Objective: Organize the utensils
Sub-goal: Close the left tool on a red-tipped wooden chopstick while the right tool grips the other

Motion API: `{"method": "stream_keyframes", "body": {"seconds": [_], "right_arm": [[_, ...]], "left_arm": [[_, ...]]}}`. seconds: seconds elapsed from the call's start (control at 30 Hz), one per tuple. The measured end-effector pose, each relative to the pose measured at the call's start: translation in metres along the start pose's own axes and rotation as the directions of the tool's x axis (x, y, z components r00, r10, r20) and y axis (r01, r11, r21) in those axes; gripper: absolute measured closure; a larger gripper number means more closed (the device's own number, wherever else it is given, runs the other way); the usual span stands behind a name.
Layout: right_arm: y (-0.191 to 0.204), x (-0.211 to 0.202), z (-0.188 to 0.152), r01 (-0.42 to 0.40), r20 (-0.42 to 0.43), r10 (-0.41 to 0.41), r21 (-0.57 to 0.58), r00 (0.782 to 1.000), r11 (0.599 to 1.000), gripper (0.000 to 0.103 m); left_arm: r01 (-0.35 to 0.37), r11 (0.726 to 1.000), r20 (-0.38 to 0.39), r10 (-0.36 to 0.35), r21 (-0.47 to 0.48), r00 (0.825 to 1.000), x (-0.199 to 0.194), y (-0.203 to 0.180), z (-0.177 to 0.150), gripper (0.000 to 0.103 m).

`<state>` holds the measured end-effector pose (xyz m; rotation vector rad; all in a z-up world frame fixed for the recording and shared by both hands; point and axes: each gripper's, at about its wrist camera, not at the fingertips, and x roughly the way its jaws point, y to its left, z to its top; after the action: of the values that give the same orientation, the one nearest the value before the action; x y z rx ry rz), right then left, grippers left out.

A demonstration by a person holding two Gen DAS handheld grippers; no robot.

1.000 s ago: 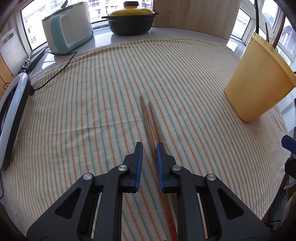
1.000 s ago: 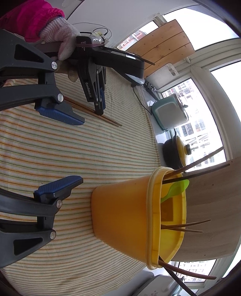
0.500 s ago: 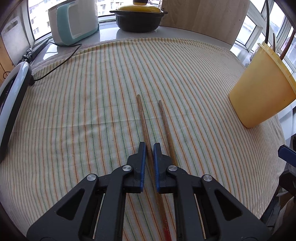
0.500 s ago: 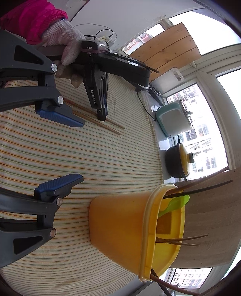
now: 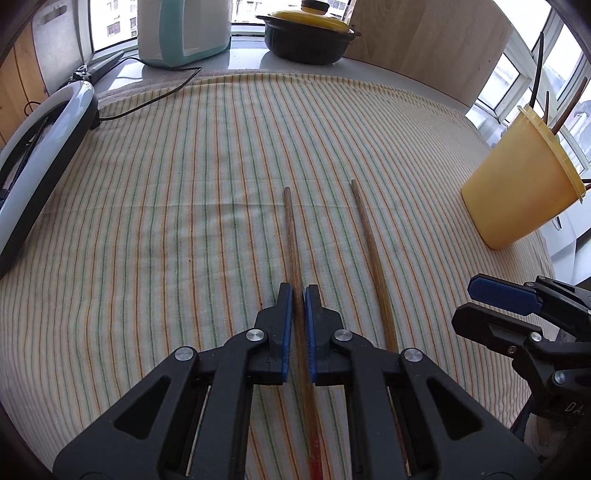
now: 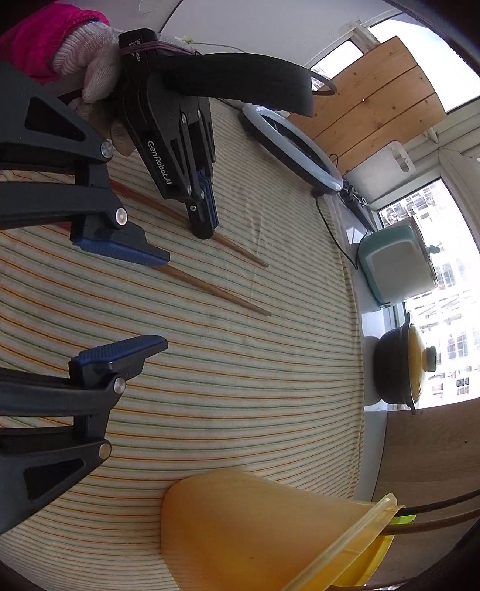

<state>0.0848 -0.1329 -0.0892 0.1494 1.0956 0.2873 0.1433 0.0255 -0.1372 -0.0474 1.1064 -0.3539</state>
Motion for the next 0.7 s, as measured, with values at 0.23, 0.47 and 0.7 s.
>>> {"method": "stream_keyframes", "body": {"seconds": [0.23, 0.47, 0.7], "right_arm": [[-0.005, 0.035, 0.022, -0.022, -0.104, 0.029, 0.061, 0.994, 0.998, 0.070], [-0.003, 0.053, 0.034, 0.014, -0.141, -0.005, 0.059, 0.990, 0.998, 0.076], [0.002, 0.060, 0.045, 0.054, -0.161, -0.052, 0.007, 0.986, 0.999, 0.083]], "left_arm": [[0.009, 1.000, 0.004, -0.009, -0.016, 1.000, -0.003, 0.009, -0.002, 0.098], [0.002, 1.000, 0.000, -0.002, -0.020, 1.000, -0.004, 0.014, -0.002, 0.098], [-0.019, 1.000, -0.011, 0.019, -0.008, 1.000, -0.003, 0.011, -0.002, 0.097]]}}
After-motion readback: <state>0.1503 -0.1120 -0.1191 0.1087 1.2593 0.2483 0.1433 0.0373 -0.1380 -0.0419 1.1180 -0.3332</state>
